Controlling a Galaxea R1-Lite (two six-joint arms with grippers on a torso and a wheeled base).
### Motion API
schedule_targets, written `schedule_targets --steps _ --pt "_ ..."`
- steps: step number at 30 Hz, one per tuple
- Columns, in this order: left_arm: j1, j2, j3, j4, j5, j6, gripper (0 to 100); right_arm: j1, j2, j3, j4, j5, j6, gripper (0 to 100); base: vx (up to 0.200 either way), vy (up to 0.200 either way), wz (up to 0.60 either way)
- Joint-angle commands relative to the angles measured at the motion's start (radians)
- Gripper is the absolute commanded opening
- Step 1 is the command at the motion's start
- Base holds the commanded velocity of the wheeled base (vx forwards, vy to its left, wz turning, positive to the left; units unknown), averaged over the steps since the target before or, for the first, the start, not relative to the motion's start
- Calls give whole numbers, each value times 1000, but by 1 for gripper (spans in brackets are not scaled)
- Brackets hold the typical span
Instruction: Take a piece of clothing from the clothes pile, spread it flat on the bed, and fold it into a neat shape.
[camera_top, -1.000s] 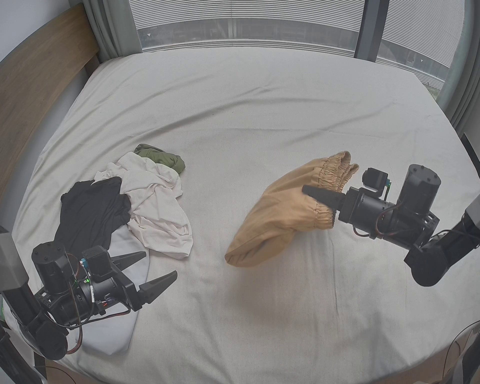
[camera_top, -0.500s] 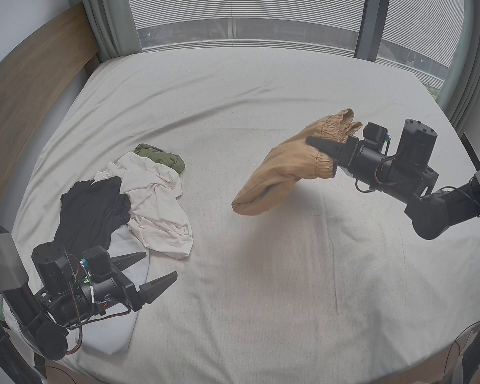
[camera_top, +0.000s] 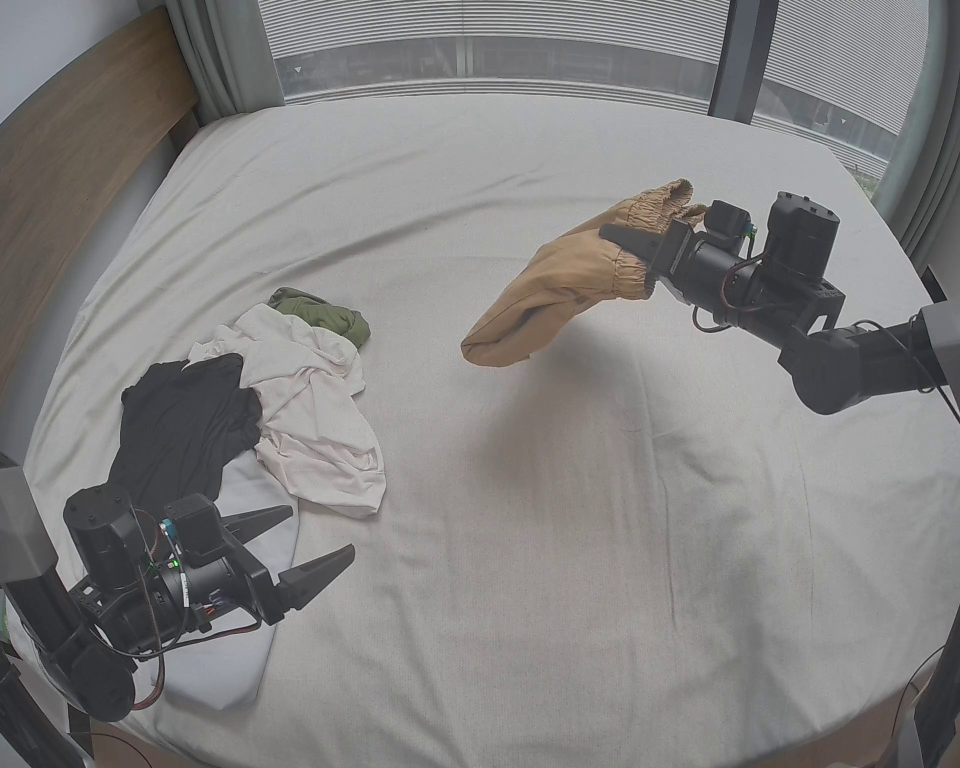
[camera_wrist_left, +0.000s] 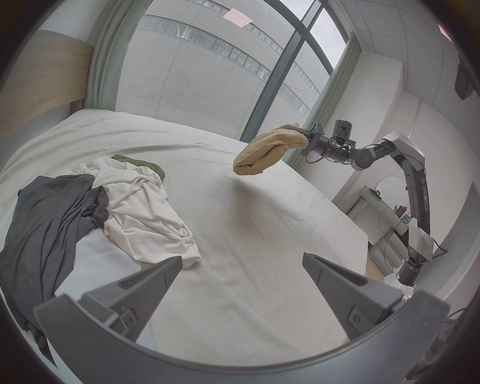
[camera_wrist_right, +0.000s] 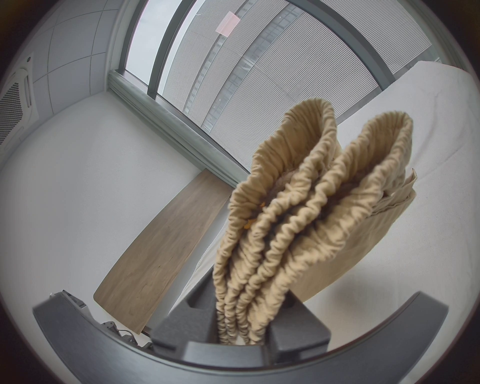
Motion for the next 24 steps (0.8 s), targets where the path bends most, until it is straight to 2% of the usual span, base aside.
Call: schedule_targets --steps 1,6,11,13,19,23,24 --pt "-1 1 2 -1 0 -1 100 -16 107 -157 64 -14 -2 0 0 0 0" --pt "-3 3 13 -1 0 -1 100 -18 177 -266 84 -21 -2 0 0 0 0" --pt "-3 3 15 -1 -4 -1 100 -18 254 -384 84 -83 -2 0 0 0 0" --pt "-3 3 13 -1 -6 -1 100 -16 279 -409 88 -86 -2 0 0 0 0" --pt "-1 1 16 -1 -6 -1 100 -18 348 -386 95 -93 -9 0 0 0 0" --pt "-1 1 21 -1 -6 -1 100 -19 355 -318 87 -109 -32 0 0 0 0" --pt "0 0 21 -1 -7 -1 100 -19 348 -254 79 -113 -51 0 0 0 0"
